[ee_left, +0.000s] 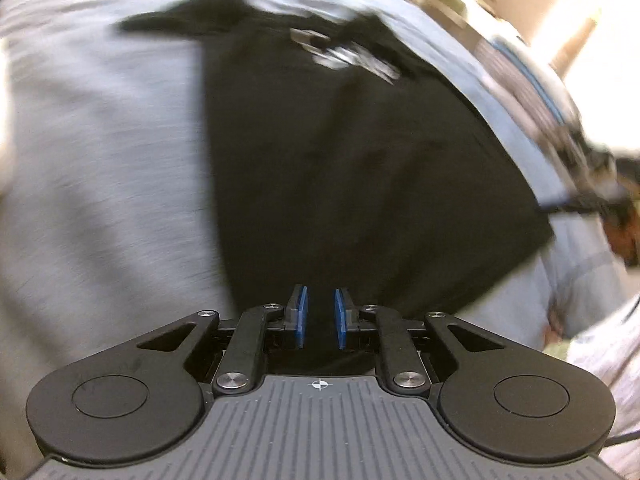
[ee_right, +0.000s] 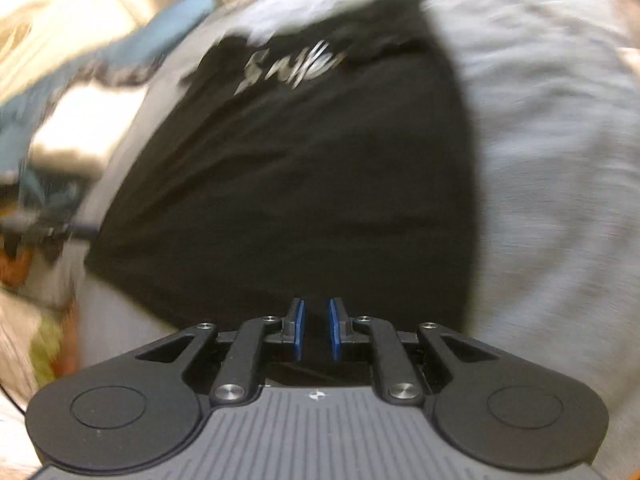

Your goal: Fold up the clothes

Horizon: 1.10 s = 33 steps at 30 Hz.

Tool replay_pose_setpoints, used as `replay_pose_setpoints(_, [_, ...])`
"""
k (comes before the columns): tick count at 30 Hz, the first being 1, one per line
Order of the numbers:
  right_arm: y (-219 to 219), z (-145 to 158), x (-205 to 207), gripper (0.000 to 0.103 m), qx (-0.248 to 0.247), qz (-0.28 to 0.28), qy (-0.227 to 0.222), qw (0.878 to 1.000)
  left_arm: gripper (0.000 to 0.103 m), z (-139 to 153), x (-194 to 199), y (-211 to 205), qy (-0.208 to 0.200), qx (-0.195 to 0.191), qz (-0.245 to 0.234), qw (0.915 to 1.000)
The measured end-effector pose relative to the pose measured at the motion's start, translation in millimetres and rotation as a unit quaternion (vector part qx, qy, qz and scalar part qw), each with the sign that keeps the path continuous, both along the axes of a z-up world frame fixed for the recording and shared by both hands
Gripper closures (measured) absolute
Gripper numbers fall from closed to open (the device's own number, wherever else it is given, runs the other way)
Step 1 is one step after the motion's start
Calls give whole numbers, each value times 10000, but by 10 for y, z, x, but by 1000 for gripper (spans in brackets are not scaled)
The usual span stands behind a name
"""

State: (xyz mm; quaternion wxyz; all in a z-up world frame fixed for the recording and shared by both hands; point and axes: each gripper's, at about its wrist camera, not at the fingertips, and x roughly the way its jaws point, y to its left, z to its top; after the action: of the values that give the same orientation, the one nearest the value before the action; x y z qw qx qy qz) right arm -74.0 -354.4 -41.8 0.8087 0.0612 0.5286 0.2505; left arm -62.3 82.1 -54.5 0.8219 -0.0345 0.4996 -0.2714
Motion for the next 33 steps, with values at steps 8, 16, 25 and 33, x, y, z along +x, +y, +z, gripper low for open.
replay_pose_setpoints(8, [-748,-30,-122,96,-466,-1402,-97,9890,89,3,25,56,-3,-3,174,9998])
replay_pose_setpoints(16, [77,-29,-58,95,77,142,-247,9996,89,8,33,-548,-73,-498,-968,9940])
replay_pose_setpoints(25, [-477,-120,135,95,-234,-956,-323,9946,89,-317,47,-728,375,-750,-1004,9914])
replay_pose_setpoints(33, [-99,248,115,93,491,-519,-1004,9924,88,-310,53,-660,502,-921,-769,9915])
